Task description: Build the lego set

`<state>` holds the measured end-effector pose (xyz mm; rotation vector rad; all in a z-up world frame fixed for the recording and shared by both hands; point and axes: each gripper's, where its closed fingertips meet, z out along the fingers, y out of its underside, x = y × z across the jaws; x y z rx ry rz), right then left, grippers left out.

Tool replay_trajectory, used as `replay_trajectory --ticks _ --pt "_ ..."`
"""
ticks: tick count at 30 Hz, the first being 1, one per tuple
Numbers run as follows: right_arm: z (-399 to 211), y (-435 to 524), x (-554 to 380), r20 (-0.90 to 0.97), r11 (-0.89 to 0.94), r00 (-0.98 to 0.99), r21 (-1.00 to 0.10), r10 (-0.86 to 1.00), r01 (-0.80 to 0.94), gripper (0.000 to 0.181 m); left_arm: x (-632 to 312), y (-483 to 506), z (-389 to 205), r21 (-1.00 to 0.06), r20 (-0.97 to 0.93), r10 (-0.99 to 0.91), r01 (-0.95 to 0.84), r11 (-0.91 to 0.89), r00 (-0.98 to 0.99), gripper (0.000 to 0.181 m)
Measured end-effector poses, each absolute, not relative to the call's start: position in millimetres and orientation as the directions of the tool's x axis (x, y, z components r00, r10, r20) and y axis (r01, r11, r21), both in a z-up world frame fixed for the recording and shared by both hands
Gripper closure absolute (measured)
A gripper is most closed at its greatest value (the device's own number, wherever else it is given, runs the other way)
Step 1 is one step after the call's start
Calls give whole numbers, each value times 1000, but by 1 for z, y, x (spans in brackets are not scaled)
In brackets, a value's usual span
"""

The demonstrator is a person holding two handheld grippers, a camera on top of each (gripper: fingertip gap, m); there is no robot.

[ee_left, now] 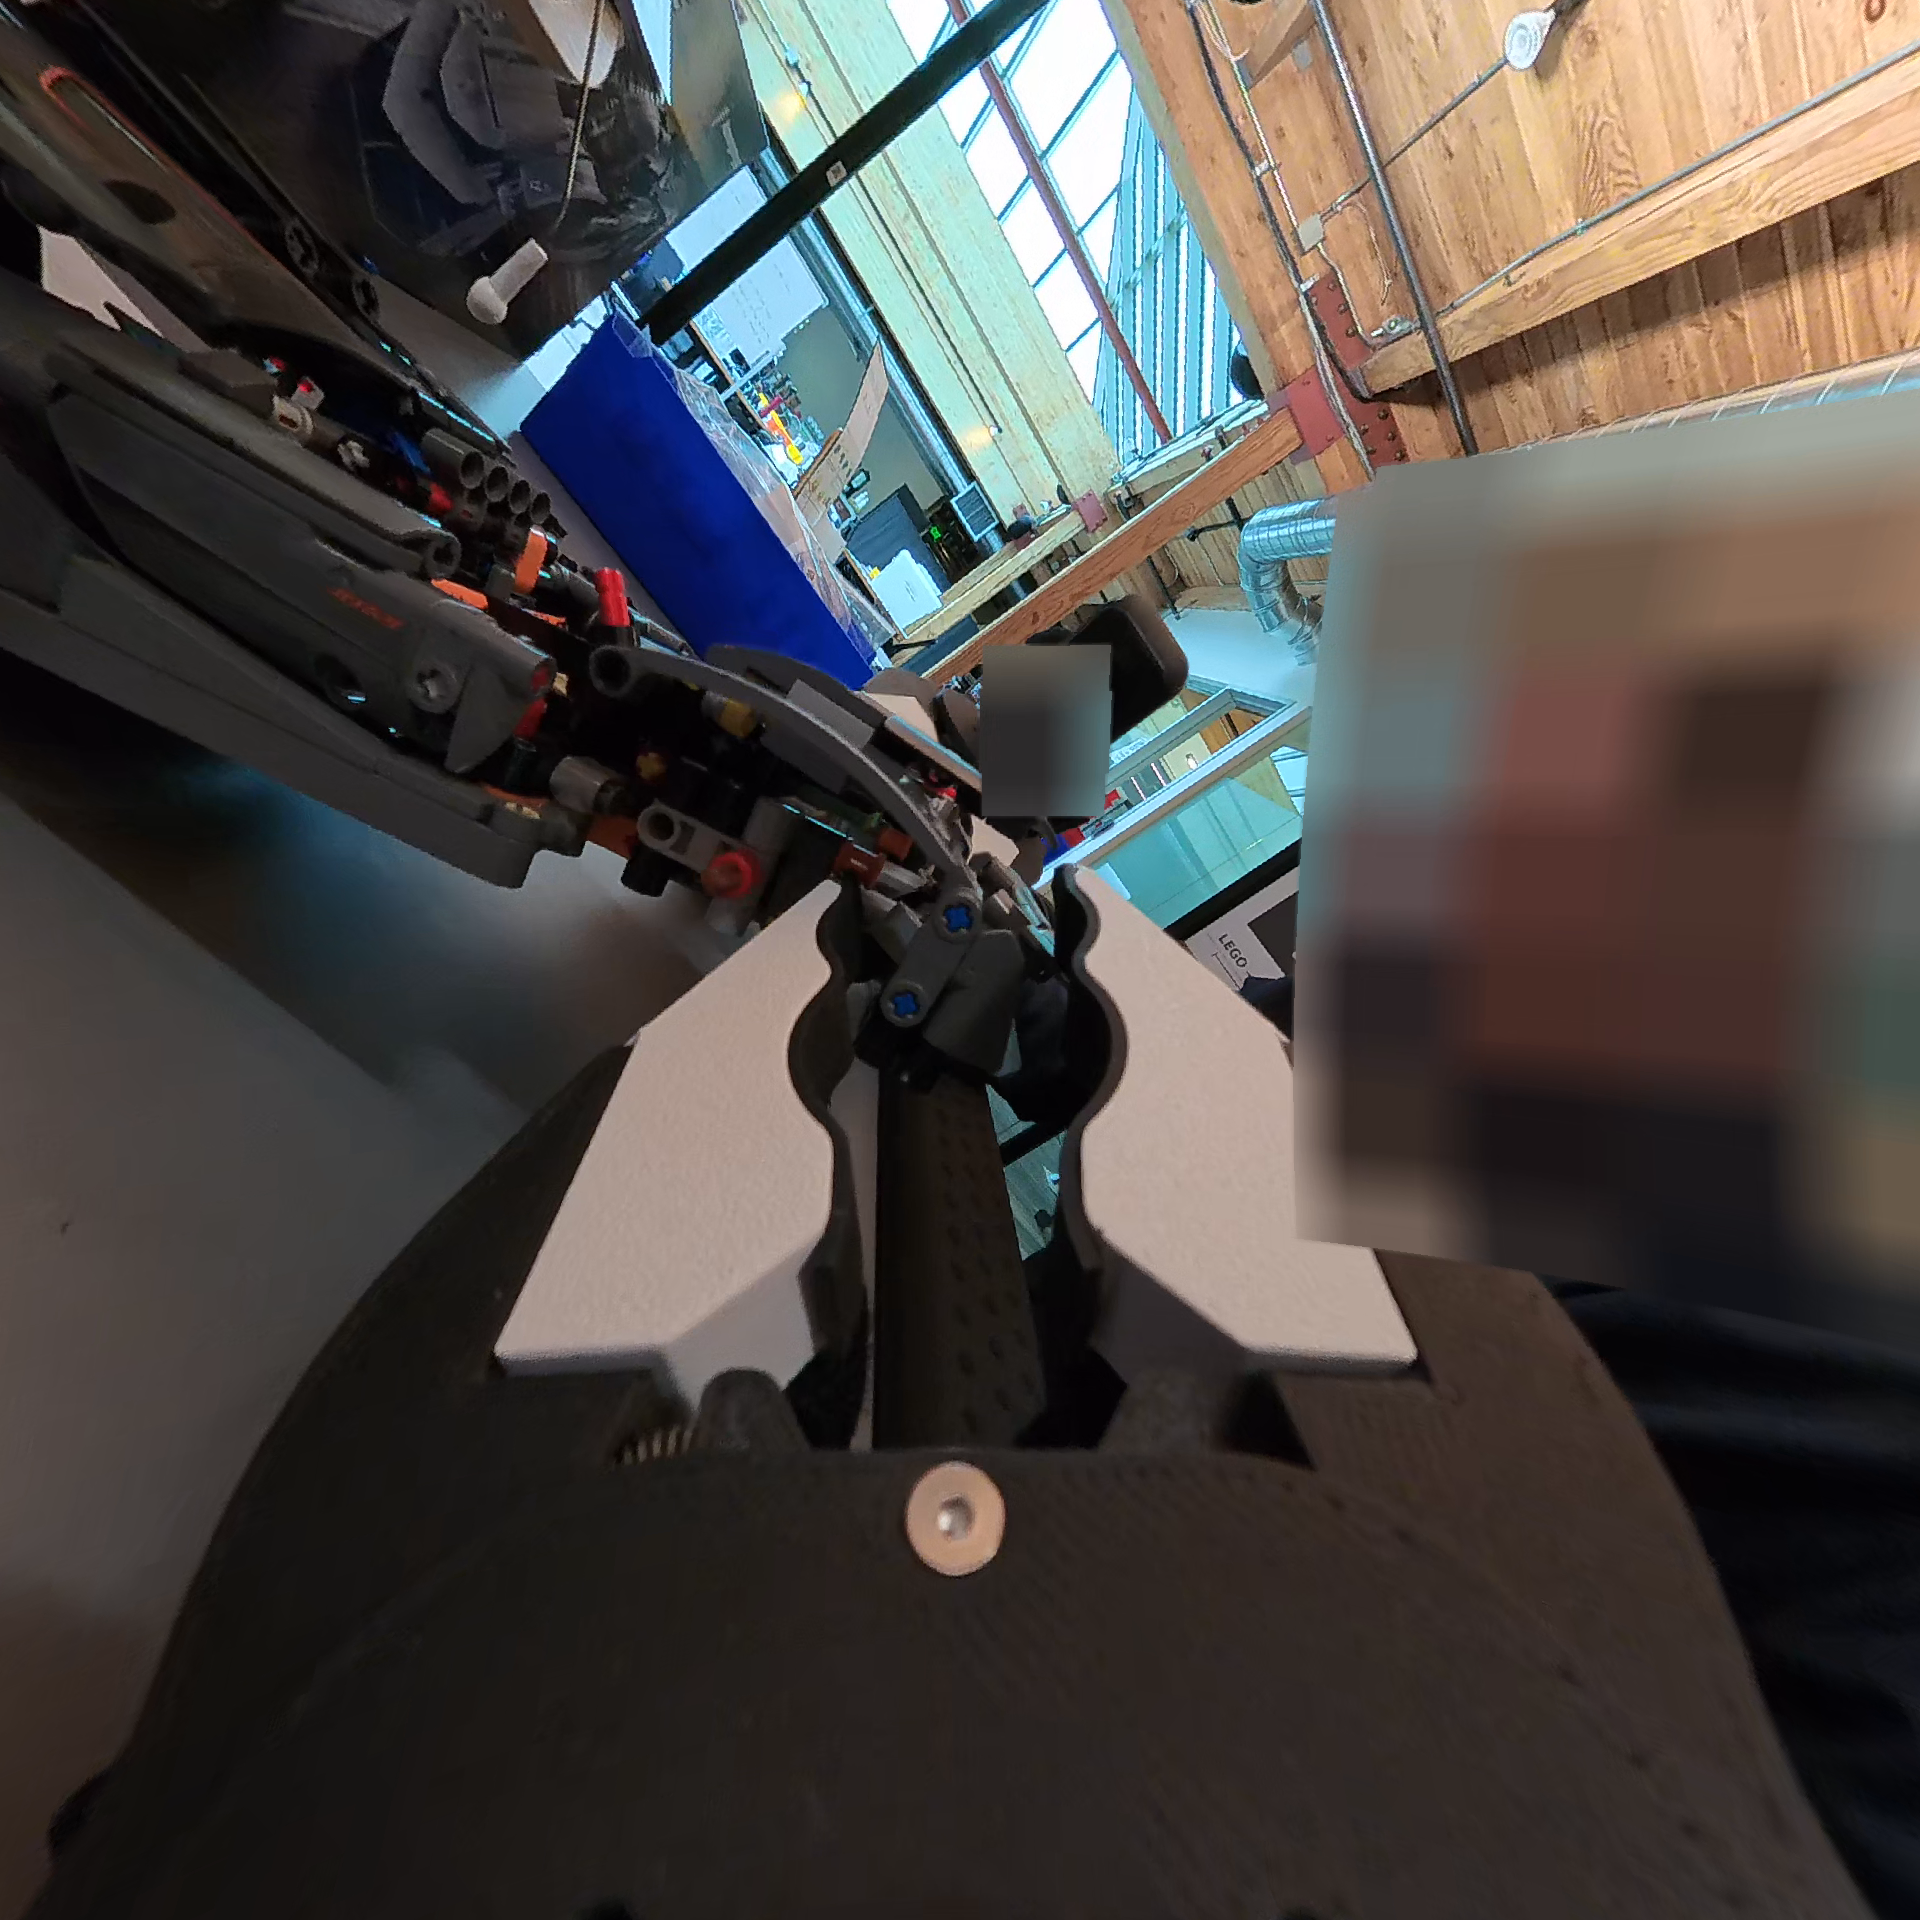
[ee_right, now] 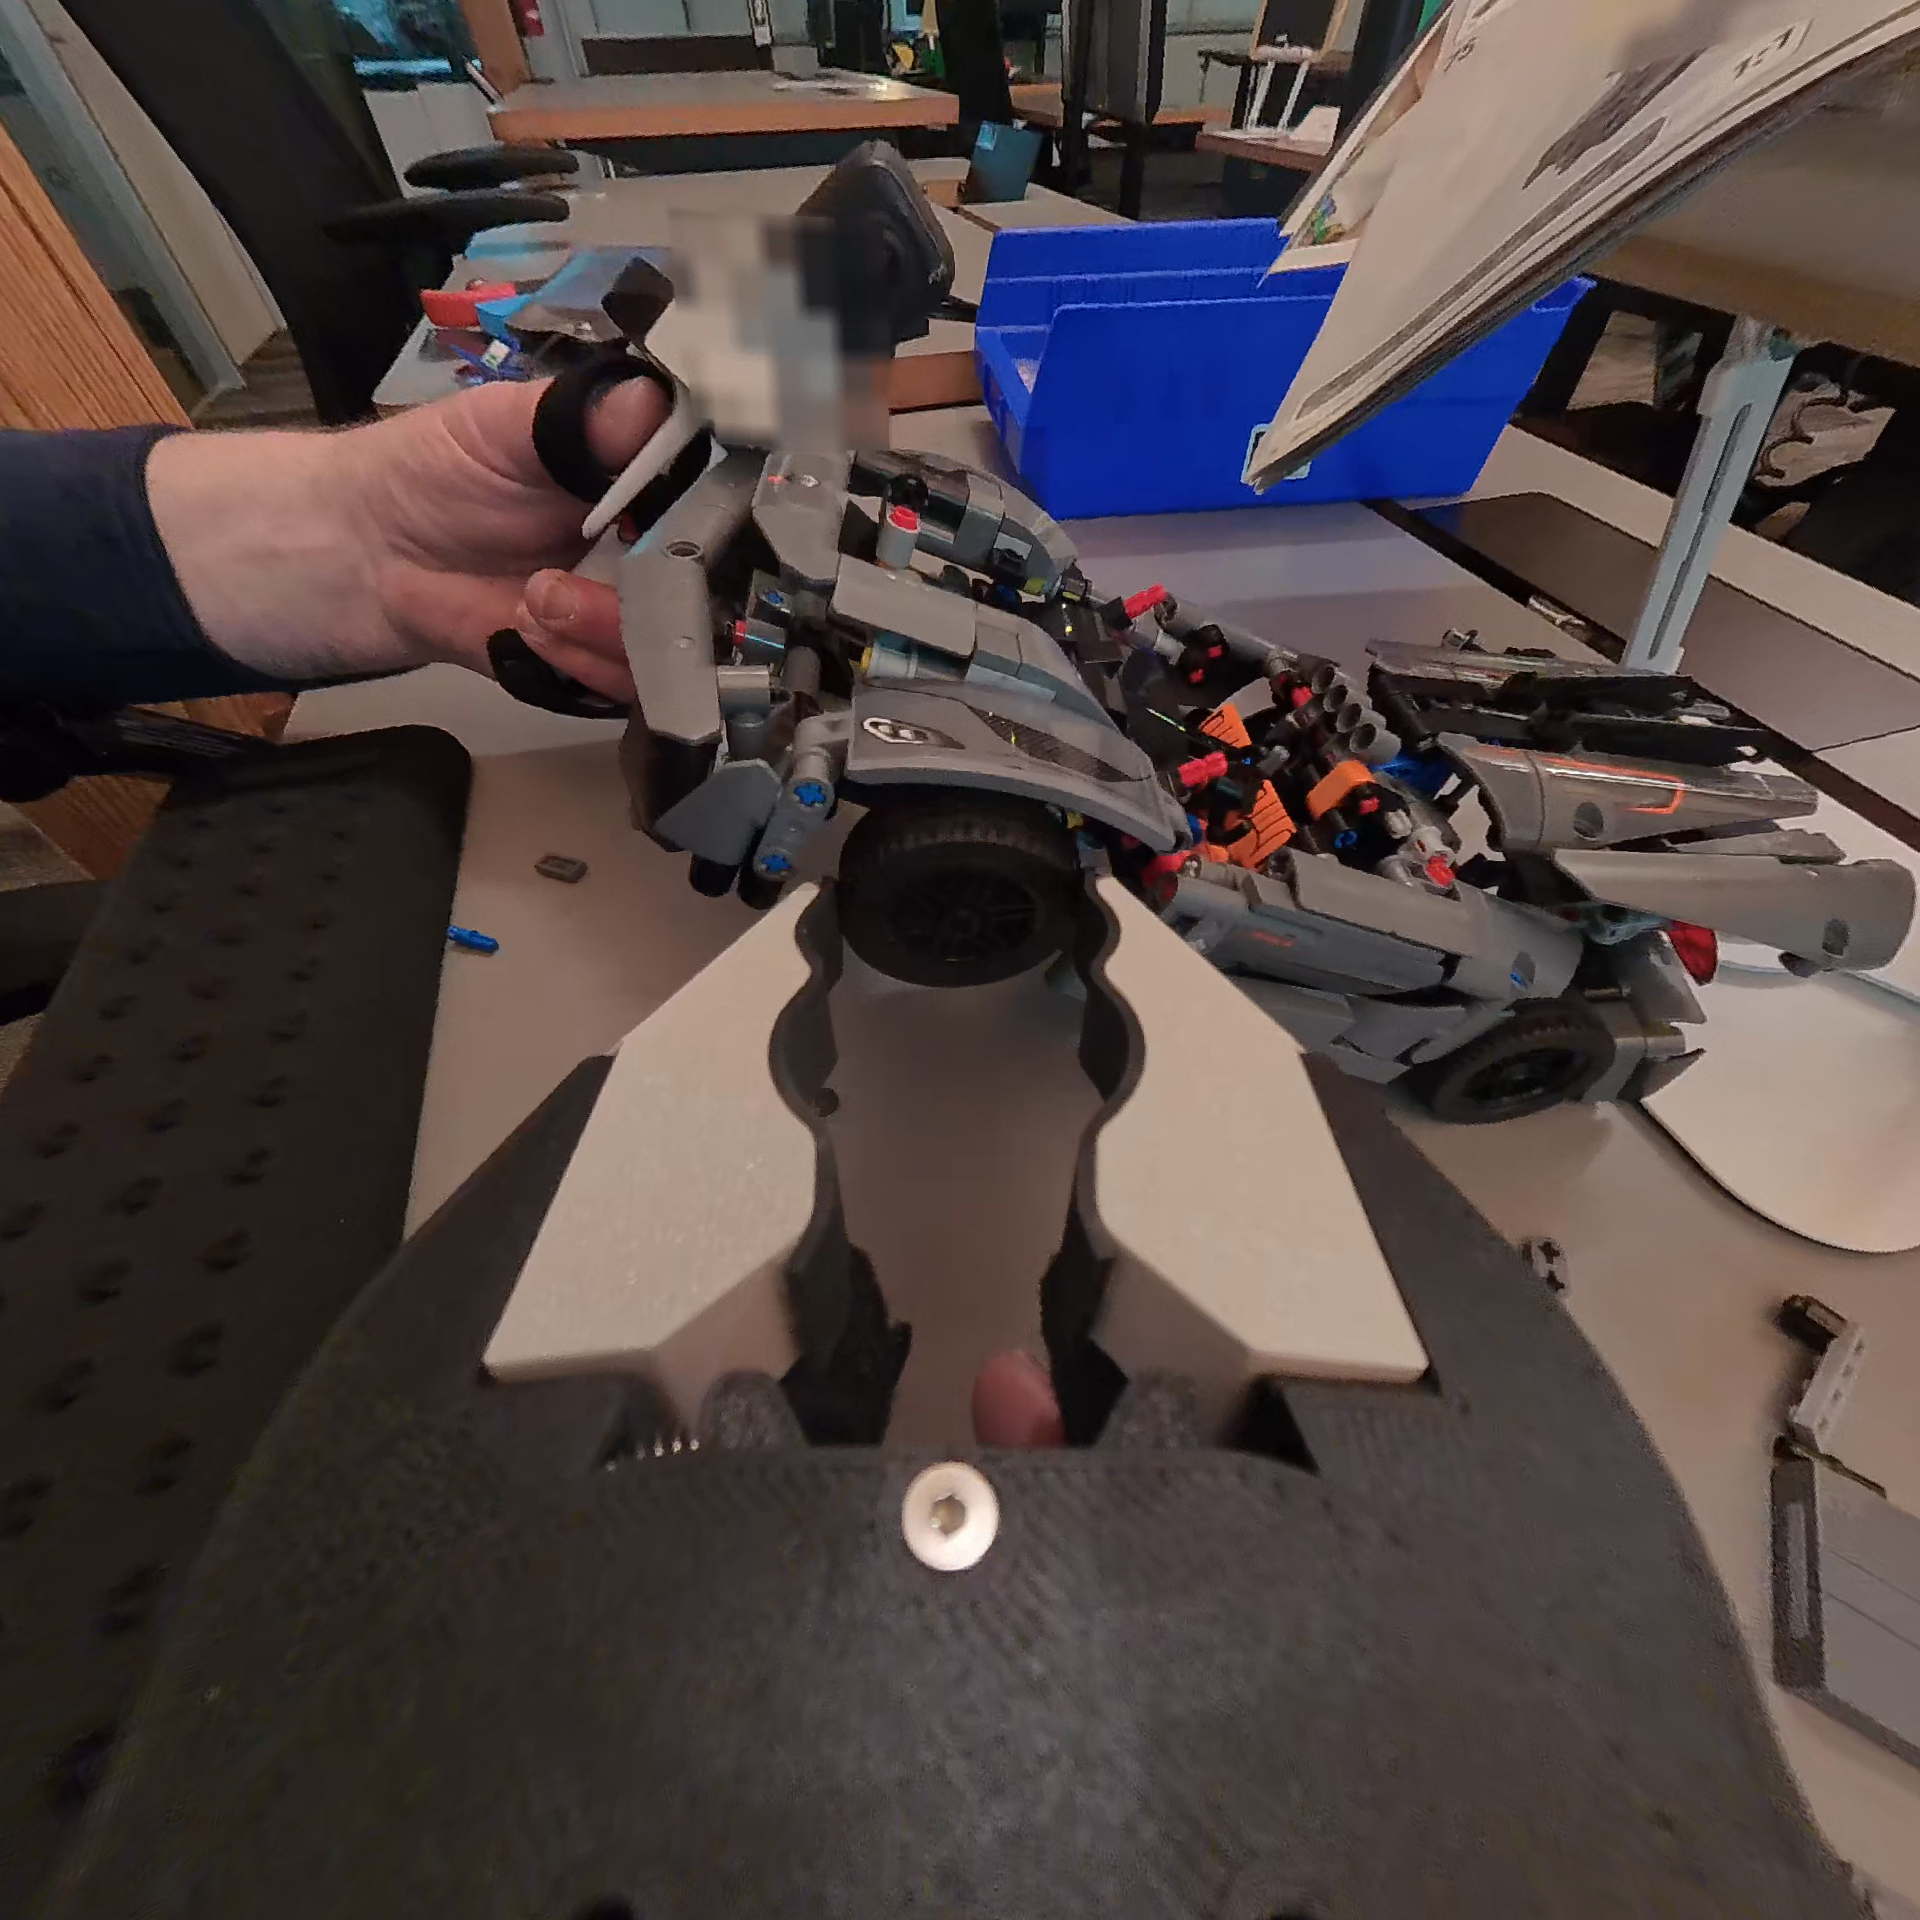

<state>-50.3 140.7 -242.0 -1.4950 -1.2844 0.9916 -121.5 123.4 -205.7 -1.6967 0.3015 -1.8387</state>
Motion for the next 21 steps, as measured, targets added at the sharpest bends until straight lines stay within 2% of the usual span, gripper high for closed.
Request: replay_trajectory --ticks 1,14,21 --pt "-243 141 -51 -11 -49 139 -960 990 277 139 -121 123 -206 -555 819 -574 276 -785 15 147" --pt "-247 140 -60 96 47 125 -936 988 349 138 -126 124 -209 -551 823 -568 280 -786 23 148" --pt "-248 139 -61 64 28 92 -935 994 352 138 -127 125 -211 -565 817 -575 272 -779 50 150"
